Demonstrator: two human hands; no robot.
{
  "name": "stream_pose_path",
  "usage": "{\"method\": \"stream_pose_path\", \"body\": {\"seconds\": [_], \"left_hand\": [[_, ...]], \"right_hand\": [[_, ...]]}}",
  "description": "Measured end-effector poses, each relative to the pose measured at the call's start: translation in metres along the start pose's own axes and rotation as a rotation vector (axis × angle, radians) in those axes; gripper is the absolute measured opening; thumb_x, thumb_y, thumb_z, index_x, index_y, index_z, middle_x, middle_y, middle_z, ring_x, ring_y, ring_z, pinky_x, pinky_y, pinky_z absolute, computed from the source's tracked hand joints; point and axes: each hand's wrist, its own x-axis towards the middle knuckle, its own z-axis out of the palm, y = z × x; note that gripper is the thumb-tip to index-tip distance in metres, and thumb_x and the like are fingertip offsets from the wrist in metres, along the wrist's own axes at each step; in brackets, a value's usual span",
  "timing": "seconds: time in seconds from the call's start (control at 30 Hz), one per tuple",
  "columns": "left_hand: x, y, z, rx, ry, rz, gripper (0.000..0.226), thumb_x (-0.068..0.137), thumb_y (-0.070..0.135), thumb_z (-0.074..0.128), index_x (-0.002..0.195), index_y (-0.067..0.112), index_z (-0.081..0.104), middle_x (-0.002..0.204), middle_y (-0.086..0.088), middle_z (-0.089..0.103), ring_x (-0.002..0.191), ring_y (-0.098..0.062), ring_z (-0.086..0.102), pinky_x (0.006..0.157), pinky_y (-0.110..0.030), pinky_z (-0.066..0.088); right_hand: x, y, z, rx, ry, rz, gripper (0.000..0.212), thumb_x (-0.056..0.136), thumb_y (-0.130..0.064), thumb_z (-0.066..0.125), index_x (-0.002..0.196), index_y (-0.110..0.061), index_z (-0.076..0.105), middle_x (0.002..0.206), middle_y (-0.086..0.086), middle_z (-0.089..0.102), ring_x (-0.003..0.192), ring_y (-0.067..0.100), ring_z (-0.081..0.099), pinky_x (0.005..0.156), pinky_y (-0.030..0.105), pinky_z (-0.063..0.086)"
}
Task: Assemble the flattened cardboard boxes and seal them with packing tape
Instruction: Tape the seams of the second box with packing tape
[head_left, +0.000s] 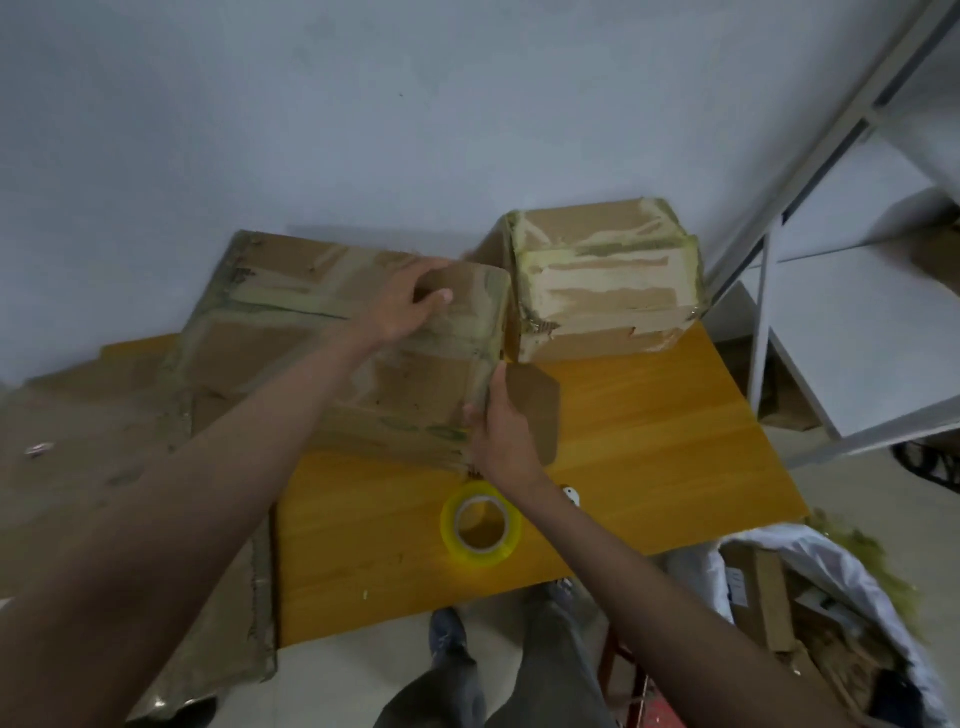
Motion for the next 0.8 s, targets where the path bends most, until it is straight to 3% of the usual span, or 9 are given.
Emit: {"method": "stream_pose_path", "body": {"seconds": [0.07, 0.13, 0.27, 0.33, 0.47, 0.57, 0.67, 0.73, 0.8], "left_hand": [[-0.035, -0.027, -0.029, 0.065, 0.098, -0.129, 0.051, 0.099, 0.039, 0.056, 0.143, 0.016, 0.048, 0.148, -0.008, 0.048, 0.137, -0.028, 0.042, 0.111, -0.039, 0.033], [-0.07, -0.057, -0.055, 0.174, 0.195, -0.304, 0.054, 0.098, 0.041, 0.057, 0.143, 0.012, 0.048, 0.146, -0.014, 0.049, 0.135, -0.033, 0.043, 0.111, -0.044, 0.034], [-0.125, -0.111, -0.087, 0.324, 0.199, -0.658, 0.087, 0.089, 0.061, 0.059, 0.149, 0.004, 0.034, 0.154, -0.022, 0.031, 0.139, -0.042, 0.033, 0.112, -0.056, 0.033], [-0.145, -0.123, -0.088, 0.328, 0.14, -0.678, 0.096, 0.085, 0.069, 0.057, 0.154, 0.011, 0.026, 0.161, -0.017, 0.02, 0.145, -0.042, 0.023, 0.115, -0.058, 0.027], [-0.162, -0.127, -0.074, 0.27, 0.072, -0.665, 0.117, 0.069, 0.09, 0.051, 0.159, 0.026, 0.011, 0.167, -0.005, -0.001, 0.151, -0.036, -0.006, 0.121, -0.057, 0.008], [-0.168, -0.13, -0.073, 0.236, 0.084, -0.653, 0.134, 0.053, 0.101, 0.044, 0.159, 0.027, 0.01, 0.167, -0.001, -0.006, 0.152, -0.033, -0.01, 0.122, -0.057, 0.005], [-0.172, -0.131, -0.077, 0.248, 0.113, -0.638, 0.133, 0.051, 0.099, 0.053, 0.158, 0.03, 0.014, 0.166, 0.002, -0.001, 0.152, -0.033, -0.002, 0.122, -0.055, 0.012], [-0.171, -0.132, -0.077, 0.268, 0.122, -0.632, 0.132, 0.051, 0.097, 0.055, 0.158, 0.031, 0.013, 0.167, 0.001, -0.002, 0.152, -0.033, -0.002, 0.122, -0.055, 0.012], [-0.17, -0.133, -0.074, 0.269, 0.118, -0.627, 0.134, 0.051, 0.097, 0.052, 0.159, 0.03, 0.008, 0.167, 0.0, -0.005, 0.152, -0.032, -0.009, 0.122, -0.056, 0.008]], "right_hand": [[0.003, -0.002, -0.003, 0.005, -0.019, 0.021, 0.074, 0.107, -0.025, 0.039, 0.157, -0.023, -0.014, 0.113, 0.012, 0.065, 0.083, 0.031, 0.064, 0.067, 0.043, 0.055], [0.003, -0.005, -0.005, 0.043, -0.038, 0.055, 0.072, 0.107, -0.025, 0.038, 0.158, -0.025, -0.013, 0.114, 0.009, 0.064, 0.082, 0.026, 0.063, 0.065, 0.039, 0.052], [0.008, -0.015, -0.01, 0.114, -0.044, 0.106, 0.069, 0.106, -0.025, 0.037, 0.159, -0.023, -0.008, 0.135, 0.009, 0.055, 0.092, 0.024, 0.054, 0.084, 0.04, 0.049], [0.014, -0.02, -0.013, 0.12, -0.035, 0.118, 0.068, 0.106, -0.023, 0.038, 0.159, -0.02, -0.005, 0.144, 0.008, 0.048, 0.098, 0.024, 0.051, 0.089, 0.039, 0.046], [0.033, -0.028, -0.018, 0.138, 0.031, 0.08, 0.073, 0.105, -0.026, 0.045, 0.159, -0.017, -0.004, 0.16, 0.004, 0.03, 0.139, 0.03, 0.039, 0.104, 0.04, 0.04], [0.064, -0.042, -0.032, 0.112, 0.103, 0.013, 0.079, 0.102, -0.015, 0.051, 0.159, -0.02, -0.004, 0.161, 0.002, 0.026, 0.136, 0.031, 0.043, 0.101, 0.044, 0.046], [0.099, -0.05, -0.045, 0.013, 0.07, -0.005, 0.075, 0.099, -0.006, 0.048, 0.159, -0.018, 0.006, 0.155, 0.004, 0.034, 0.133, 0.029, 0.044, 0.093, 0.035, 0.045], [0.113, -0.047, -0.044, -0.066, 0.0, -0.007, 0.076, 0.1, -0.006, 0.045, 0.16, -0.019, 0.001, 0.163, 0.006, 0.021, 0.141, 0.033, 0.035, 0.102, 0.04, 0.044], [0.118, -0.042, -0.045, -0.105, -0.041, -0.022, 0.078, 0.102, -0.007, 0.044, 0.159, -0.023, -0.006, 0.167, 0.004, 0.007, 0.145, 0.034, 0.03, 0.103, 0.039, 0.043]]}}
